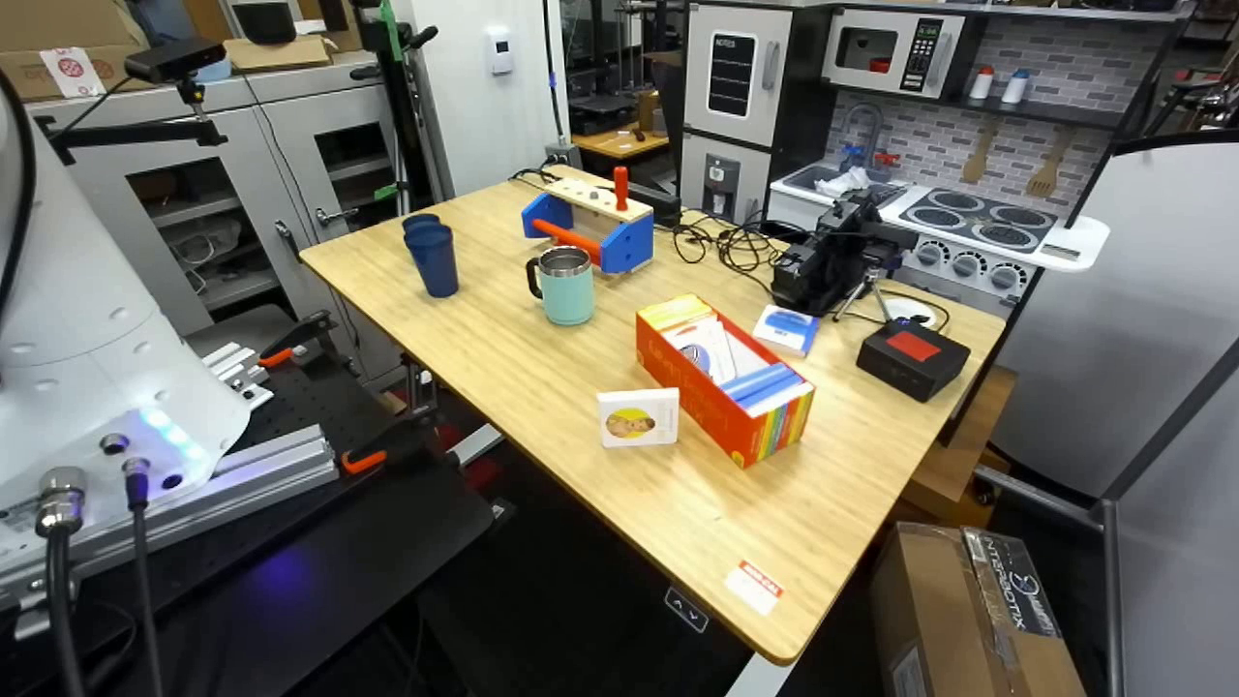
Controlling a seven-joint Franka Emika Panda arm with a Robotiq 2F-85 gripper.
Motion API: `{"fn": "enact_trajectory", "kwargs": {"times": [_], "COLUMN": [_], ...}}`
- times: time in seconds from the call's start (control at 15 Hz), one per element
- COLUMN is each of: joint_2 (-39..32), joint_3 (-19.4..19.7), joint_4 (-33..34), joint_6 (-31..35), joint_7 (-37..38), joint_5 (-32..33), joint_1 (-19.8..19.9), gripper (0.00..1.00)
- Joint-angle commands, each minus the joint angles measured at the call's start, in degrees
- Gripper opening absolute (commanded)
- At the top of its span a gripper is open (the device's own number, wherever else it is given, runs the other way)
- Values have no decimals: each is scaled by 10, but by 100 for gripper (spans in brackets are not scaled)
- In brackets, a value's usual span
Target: Remove the screwdriver from the rack, put it in the cup, and then remove the book from the table and put it in the box
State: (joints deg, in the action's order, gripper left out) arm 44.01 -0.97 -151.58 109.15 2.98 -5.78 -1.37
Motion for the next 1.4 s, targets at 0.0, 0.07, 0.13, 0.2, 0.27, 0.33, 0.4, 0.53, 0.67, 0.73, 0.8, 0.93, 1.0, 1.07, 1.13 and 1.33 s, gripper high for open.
{"fn": "enact_trajectory", "kwargs": {"times": [0.0,0.07,0.13,0.2,0.27,0.33,0.4,0.53,0.67,0.73,0.8,0.93,1.0,1.07,1.13,1.33], "joint_2": [0,0,0,0,0,0,0,0,-60,-88,-112,-167,-195,-226,-259,-343], "joint_3": [-1,-1,-1,-1,-1,-1,-1,-1,5,5,6,15,20,26,30,30], "joint_4": [1,1,1,1,1,1,1,1,41,62,81,127,151,180,209,292], "joint_6": [-1,-1,-1,-1,-1,-1,-1,-1,4,9,18,44,60,75,93,124], "joint_7": [-1,-1,-1,-1,-1,-1,-1,-1,-34,-43,-52,-73,-85,-99,-113,-146], "joint_5": [-1,-1,-1,-1,-1,-1,-1,-1,34,59,85,127,140,145,147,140], "joint_1": [2,2,2,2,2,2,2,2,8,15,20,25,25,23,19,14], "gripper": [100,100,100,100,100,100,100,100,100,100,100,100,100,100,100,100]}}
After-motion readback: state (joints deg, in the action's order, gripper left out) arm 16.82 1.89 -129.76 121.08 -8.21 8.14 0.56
